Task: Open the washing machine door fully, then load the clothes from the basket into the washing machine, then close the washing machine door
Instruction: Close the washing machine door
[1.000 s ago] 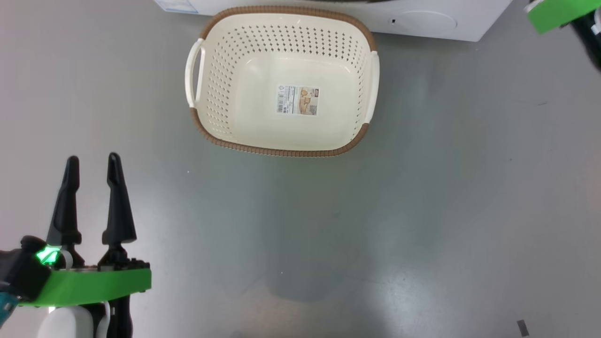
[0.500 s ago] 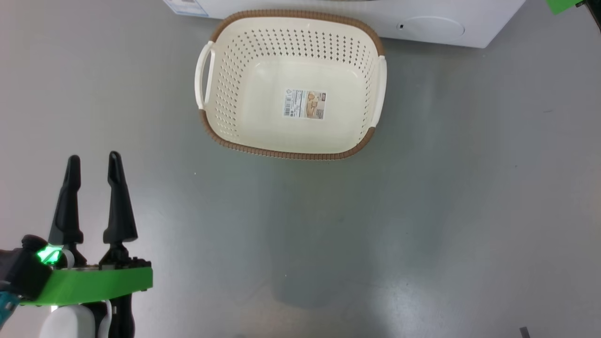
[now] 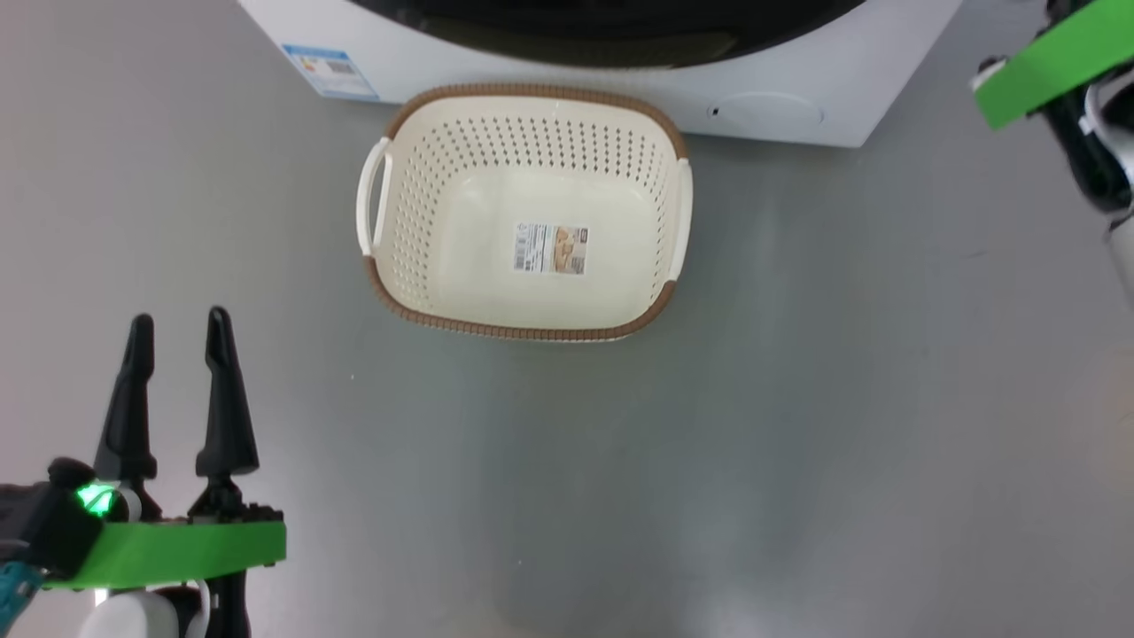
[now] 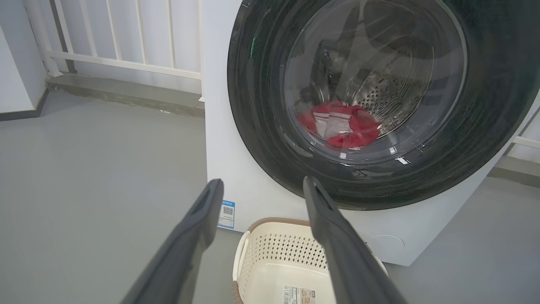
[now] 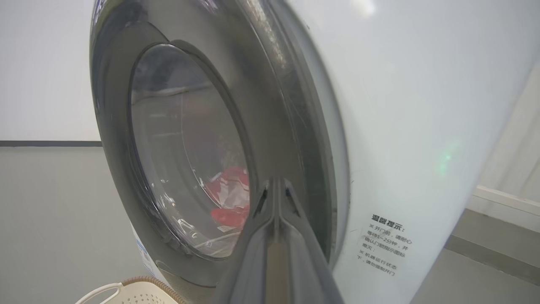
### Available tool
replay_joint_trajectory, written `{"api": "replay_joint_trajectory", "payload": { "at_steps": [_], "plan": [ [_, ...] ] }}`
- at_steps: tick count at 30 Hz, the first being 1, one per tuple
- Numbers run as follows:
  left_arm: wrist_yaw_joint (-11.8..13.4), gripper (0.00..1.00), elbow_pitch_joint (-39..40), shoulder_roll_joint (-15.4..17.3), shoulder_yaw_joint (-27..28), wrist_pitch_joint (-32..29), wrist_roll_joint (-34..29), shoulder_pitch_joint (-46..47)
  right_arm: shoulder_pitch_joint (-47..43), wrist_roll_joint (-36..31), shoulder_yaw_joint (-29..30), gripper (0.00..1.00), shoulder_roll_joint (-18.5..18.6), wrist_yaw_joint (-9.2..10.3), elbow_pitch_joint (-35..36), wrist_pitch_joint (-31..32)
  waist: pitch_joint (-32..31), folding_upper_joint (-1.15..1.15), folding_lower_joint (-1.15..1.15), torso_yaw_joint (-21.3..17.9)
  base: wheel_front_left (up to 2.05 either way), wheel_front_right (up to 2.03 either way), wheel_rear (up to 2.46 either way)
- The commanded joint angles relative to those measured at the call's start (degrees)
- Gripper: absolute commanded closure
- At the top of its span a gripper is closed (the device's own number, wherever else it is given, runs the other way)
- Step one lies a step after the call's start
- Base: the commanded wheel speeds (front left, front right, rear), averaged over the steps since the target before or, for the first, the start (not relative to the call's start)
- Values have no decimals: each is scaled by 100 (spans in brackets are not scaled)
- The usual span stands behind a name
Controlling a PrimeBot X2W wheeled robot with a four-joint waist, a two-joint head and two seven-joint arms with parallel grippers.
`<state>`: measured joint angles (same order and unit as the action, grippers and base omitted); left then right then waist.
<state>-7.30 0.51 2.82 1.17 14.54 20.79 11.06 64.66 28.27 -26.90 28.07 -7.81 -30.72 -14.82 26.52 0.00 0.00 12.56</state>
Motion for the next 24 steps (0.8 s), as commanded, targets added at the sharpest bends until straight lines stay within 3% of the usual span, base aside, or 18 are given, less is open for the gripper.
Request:
{"api": "replay_joint_trajectory", "payload": {
  "at_steps": [1,24],
  "plan": [
    [-19,0,87,193,207,46,-42,-127,-345,-49,60,0,-97,32,220,-18,-302,0,0,-163,0,0,0],
    [-19,0,121,394,172,46,-191,-535,-3070,-187,963,0,-806,32,1331,-18,-1425,0,0,-1102,0,0,0]
  ]
}}
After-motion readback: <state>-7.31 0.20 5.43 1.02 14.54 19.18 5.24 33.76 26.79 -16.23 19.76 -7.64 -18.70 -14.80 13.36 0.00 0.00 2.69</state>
